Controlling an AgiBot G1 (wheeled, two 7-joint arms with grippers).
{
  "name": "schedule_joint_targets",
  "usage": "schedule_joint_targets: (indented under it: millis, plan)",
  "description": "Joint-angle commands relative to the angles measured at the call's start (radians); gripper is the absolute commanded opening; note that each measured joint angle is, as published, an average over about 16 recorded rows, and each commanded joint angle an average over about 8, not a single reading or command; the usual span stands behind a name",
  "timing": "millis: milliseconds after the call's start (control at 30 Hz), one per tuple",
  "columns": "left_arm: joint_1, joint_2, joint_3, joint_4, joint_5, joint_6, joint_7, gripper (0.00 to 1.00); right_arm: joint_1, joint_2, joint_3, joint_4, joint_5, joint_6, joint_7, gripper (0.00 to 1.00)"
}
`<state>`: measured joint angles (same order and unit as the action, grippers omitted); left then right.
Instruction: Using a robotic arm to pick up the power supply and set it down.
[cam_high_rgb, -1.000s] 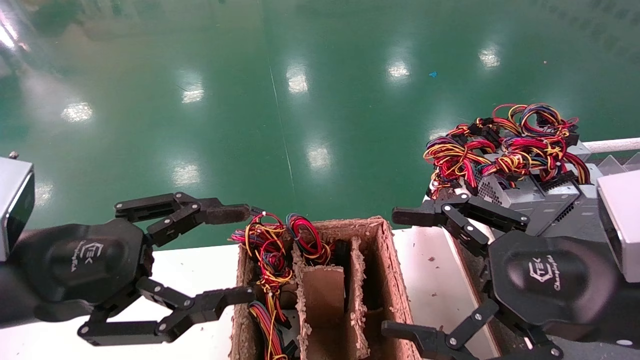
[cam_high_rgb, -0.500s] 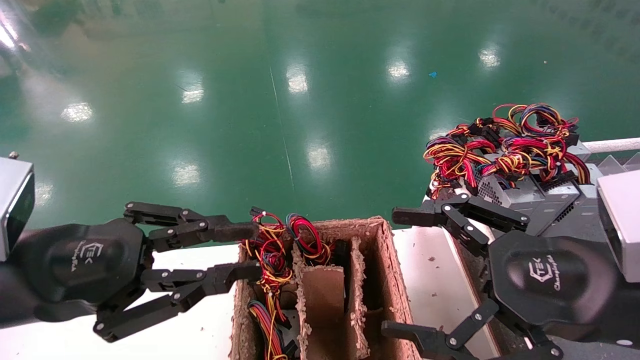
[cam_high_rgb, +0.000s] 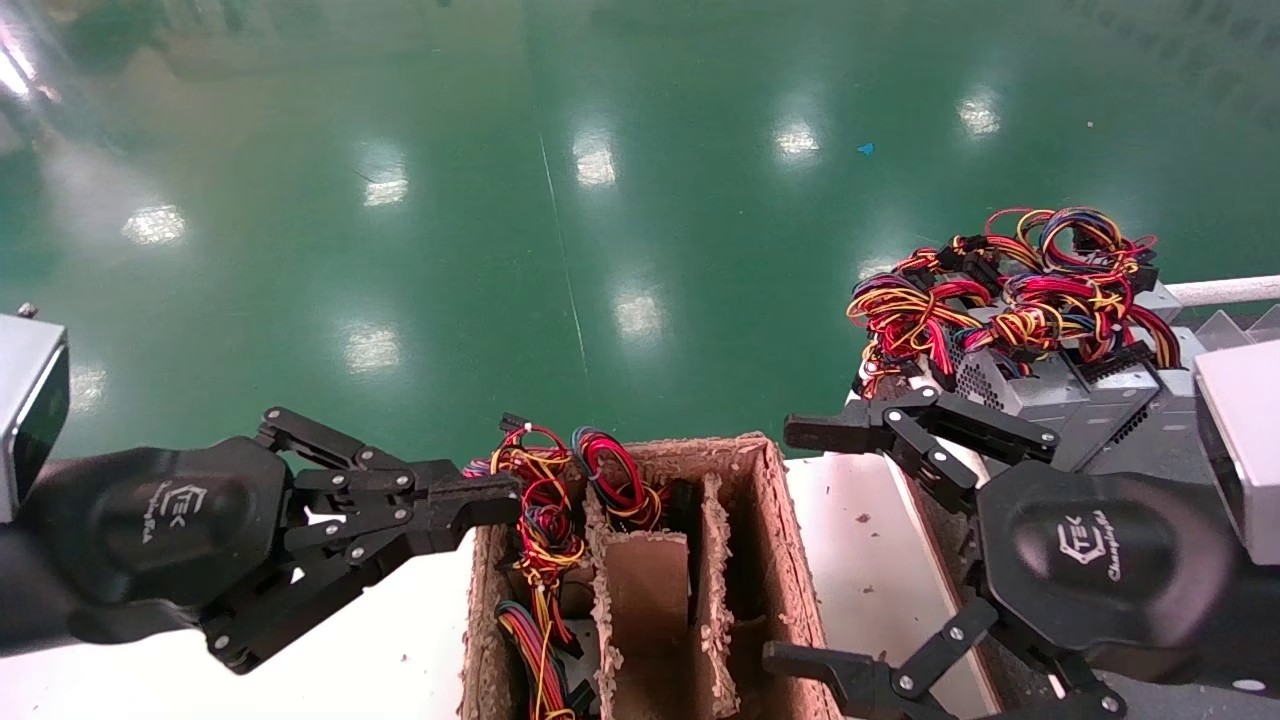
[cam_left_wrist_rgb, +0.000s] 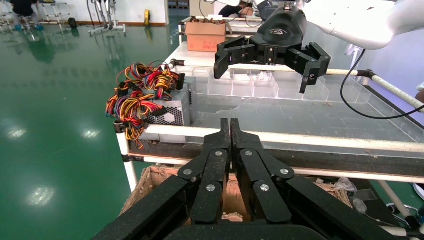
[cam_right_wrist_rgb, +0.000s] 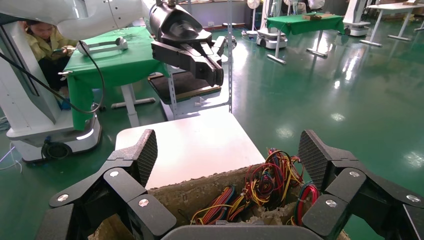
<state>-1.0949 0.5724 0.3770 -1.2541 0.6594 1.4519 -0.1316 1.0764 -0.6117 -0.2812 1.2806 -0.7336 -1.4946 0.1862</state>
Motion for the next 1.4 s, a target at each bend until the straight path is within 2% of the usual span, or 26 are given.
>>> schedule_joint_targets:
  millis: [33,100,133,567,800,1100,1400]
  plan:
    - [0.000,0.000,0.000,0.000,0.000,0.000,0.000,0.72,0.000,0.000,0.000,0.000,0.001,0.000,0.000,1.00]
    - [0.000,0.000,0.000,0.000,0.000,0.000,0.000,0.95,-0.001,0.000,-0.001,0.000,-0.001,0.001,0.000,1.00]
    - [0.000,0.000,0.000,0.000,0.000,0.000,0.000,1.00,-0.001,-0.002,-0.002,-0.001,-0.003,0.002,0.001,1.00]
    - [0.000,0.000,0.000,0.000,0.000,0.000,0.000,1.00,0.036,-0.063,-0.089,-0.007,-0.146,0.051,0.053,1.00]
    - [0.000,0.000,0.000,0.000,0.000,0.000,0.000,1.00,0.043,-0.078,-0.107,-0.008,-0.170,0.063,0.066,1.00]
    - [0.000,0.000,0.000,0.001,0.000,-0.001,0.000,1.00,0.041,-0.193,-0.178,-0.031,-0.240,0.098,0.086,1.00]
    - [0.001,0.000,0.000,0.001,0.000,-0.001,0.000,1.00,0.046,-0.230,-0.213,-0.036,-0.279,0.099,0.100,1.00]
